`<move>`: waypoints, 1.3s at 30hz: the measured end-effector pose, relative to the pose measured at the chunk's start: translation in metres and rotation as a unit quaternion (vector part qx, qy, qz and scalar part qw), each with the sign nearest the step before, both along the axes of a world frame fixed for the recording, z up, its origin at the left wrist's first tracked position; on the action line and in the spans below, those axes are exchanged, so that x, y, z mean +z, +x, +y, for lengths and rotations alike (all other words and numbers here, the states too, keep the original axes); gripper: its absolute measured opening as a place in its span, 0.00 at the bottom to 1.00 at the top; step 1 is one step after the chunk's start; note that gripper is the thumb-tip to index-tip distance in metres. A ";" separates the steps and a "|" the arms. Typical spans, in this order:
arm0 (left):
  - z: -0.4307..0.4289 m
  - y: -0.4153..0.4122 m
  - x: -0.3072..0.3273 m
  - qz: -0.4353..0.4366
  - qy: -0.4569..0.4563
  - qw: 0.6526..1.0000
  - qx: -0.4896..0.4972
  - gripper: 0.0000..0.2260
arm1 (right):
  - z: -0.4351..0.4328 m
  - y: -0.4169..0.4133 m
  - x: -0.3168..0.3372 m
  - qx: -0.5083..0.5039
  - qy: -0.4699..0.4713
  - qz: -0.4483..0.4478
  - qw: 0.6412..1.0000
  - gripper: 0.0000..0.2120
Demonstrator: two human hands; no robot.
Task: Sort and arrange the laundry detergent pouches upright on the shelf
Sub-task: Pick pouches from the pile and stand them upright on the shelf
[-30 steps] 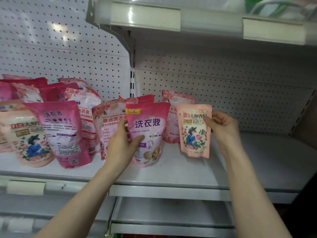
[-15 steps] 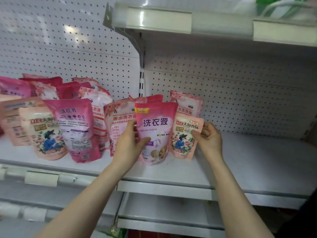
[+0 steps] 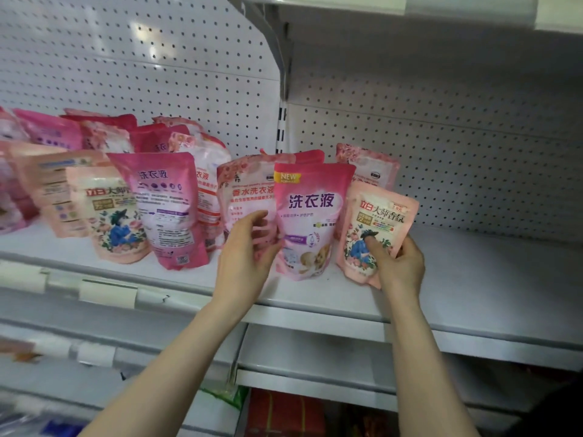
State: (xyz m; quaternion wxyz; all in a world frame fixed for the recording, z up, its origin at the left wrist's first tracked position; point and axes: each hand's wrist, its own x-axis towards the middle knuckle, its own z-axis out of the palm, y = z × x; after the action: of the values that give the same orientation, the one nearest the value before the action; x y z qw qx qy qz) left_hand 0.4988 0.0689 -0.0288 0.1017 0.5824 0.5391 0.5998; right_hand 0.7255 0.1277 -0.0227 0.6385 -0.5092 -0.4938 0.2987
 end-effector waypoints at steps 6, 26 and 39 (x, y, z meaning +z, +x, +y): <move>-0.038 -0.051 -0.014 0.045 0.066 0.995 0.067 0.19 | -0.042 -0.020 0.002 -0.117 0.048 0.028 0.992 0.10; -0.027 -0.258 -0.018 -0.134 -0.137 0.978 0.081 0.17 | -0.180 -0.160 -0.033 -0.089 -0.030 0.049 0.994 0.17; -0.155 -0.271 -0.022 -0.299 -0.066 0.952 0.020 0.09 | -0.183 -0.251 -0.042 0.168 -0.087 0.094 0.977 0.17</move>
State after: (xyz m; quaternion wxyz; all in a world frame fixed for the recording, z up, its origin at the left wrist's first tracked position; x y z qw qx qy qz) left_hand 0.2280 -0.0861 -0.0508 0.2844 0.3573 0.5338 0.7117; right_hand 0.4743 -0.0550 -0.0645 0.5761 -0.4423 -0.4817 0.4904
